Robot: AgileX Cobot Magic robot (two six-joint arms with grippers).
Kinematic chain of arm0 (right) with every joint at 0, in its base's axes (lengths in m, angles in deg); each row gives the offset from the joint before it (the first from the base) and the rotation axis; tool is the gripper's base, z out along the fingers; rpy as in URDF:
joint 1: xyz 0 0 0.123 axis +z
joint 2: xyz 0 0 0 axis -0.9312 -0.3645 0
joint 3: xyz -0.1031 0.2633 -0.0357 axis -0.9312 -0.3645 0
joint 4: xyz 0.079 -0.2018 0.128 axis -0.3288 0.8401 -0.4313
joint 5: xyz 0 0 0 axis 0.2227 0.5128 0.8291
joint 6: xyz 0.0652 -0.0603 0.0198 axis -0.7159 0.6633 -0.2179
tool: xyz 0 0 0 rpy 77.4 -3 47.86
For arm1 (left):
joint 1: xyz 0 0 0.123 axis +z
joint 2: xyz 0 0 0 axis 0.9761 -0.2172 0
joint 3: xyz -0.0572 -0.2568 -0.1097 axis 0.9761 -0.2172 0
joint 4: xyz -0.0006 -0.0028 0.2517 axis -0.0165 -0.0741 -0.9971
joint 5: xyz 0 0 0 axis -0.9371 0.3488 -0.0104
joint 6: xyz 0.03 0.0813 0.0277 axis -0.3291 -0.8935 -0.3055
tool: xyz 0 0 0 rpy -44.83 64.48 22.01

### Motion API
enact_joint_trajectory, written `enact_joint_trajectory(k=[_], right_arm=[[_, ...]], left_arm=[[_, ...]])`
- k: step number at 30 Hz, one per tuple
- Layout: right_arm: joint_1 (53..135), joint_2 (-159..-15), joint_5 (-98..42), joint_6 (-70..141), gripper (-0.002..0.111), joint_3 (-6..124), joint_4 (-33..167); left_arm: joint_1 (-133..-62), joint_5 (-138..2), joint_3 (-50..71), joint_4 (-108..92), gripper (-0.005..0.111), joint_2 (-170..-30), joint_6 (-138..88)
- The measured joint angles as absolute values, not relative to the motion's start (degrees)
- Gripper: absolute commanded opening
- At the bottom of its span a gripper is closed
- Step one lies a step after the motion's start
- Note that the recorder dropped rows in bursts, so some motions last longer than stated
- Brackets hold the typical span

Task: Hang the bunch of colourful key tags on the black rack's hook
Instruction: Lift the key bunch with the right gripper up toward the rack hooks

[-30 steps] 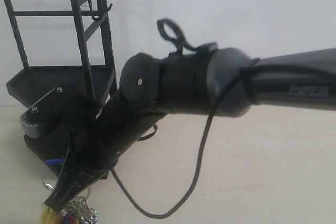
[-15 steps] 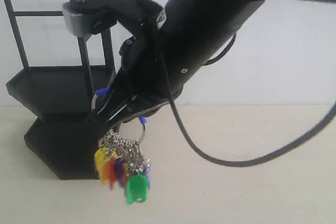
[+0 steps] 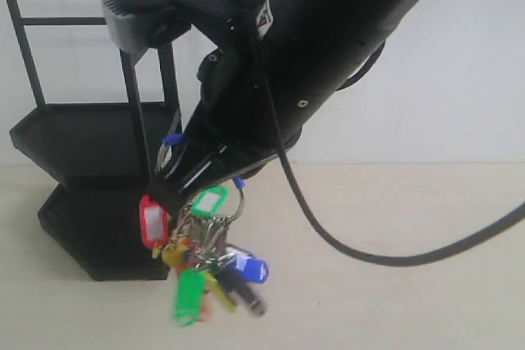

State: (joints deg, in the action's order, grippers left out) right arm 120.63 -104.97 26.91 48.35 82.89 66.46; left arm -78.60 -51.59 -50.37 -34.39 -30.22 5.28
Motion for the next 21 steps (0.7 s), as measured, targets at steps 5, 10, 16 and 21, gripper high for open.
enact_joint_trajectory(k=[5,10,16,21], right_arm=[[121.24,-104.97,26.8,42.42,0.0,82.89,71.73],[121.16,-104.97,26.97,45.34,0.0,82.89,68.42],[120.49,-104.38,26.68,43.78,0.0,82.89,69.15],[119.7,-104.23,27.71,49.73,0.0,82.89,66.78]], left_arm=[[-78.6,-51.59,-50.37,-34.39,0.004,-30.22,5.28],[-78.6,-51.59,-50.37,-34.39,0.004,-30.22,5.28],[-78.6,-51.59,-50.37,-34.39,0.004,-30.22,5.28],[-78.6,-51.59,-50.37,-34.39,0.004,-30.22,5.28]])
